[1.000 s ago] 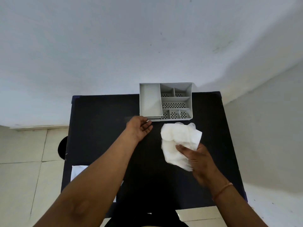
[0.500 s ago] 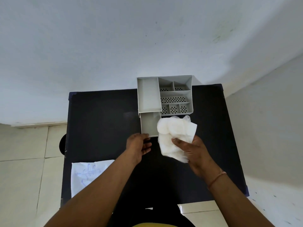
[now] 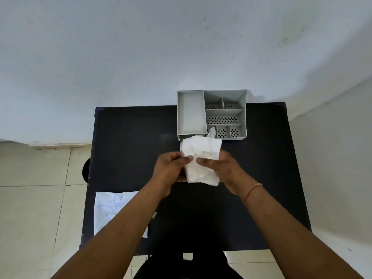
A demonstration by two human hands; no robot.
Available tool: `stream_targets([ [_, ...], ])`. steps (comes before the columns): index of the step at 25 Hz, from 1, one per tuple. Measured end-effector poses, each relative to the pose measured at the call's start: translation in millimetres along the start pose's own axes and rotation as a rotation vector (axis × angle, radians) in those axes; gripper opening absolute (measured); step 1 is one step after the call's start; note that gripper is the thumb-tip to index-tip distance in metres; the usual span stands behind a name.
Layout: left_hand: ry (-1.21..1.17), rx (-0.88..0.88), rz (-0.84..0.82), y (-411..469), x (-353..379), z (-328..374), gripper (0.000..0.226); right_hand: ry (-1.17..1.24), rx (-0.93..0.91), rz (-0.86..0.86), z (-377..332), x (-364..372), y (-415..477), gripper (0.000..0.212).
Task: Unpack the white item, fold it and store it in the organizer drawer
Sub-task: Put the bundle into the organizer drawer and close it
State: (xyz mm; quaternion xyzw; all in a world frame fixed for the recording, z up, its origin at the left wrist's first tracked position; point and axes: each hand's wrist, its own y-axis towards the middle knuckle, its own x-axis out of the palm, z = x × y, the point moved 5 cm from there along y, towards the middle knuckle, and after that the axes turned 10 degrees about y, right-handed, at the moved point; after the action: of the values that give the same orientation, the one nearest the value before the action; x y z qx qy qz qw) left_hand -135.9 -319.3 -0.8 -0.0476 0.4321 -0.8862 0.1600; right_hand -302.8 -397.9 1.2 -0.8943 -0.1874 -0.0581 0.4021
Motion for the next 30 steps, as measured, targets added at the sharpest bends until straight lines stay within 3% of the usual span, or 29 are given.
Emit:
stream_targets([
  [2,0.149,0.036,0.124,12,-5,1,0.002,-0.145,-0.023,0.141,0,-4,11,0.032],
  [4,0.395,0.117,0.244,24,-7,4,0.009,-0.304,-0.113,0.267,0,-10,20,0.023],
  [9,0.875,0.368,0.436,38,5,19,0.024,-0.972,-0.45,0.318,-4,10,41,0.001],
  [12,1.058,0.492,0.471,45,14,23,0.017,-1.252,-0.461,0.388,3,22,56,0.021],
  [15,1.181,0.503,0.493,56,15,16,0.018,-1.337,-0.509,0.458,5,21,58,0.023],
  [20,1.232,0.473,0.481,64,12,7,0.048,-1.354,-0.408,0.384,10,12,63,0.042],
  [24,1.245,0.668,0.579,37,8,13,0.047,-1.29,-0.609,0.471,-11,9,37,0.036],
  [26,1.354,0.656,0.532,35,7,22,0.045,-1.389,-0.536,0.418,-10,11,36,0.046],
  [30,1.578,0.387,0.33,61,10,31,0.046,-1.51,-0.108,0.244,8,11,62,0.073],
])
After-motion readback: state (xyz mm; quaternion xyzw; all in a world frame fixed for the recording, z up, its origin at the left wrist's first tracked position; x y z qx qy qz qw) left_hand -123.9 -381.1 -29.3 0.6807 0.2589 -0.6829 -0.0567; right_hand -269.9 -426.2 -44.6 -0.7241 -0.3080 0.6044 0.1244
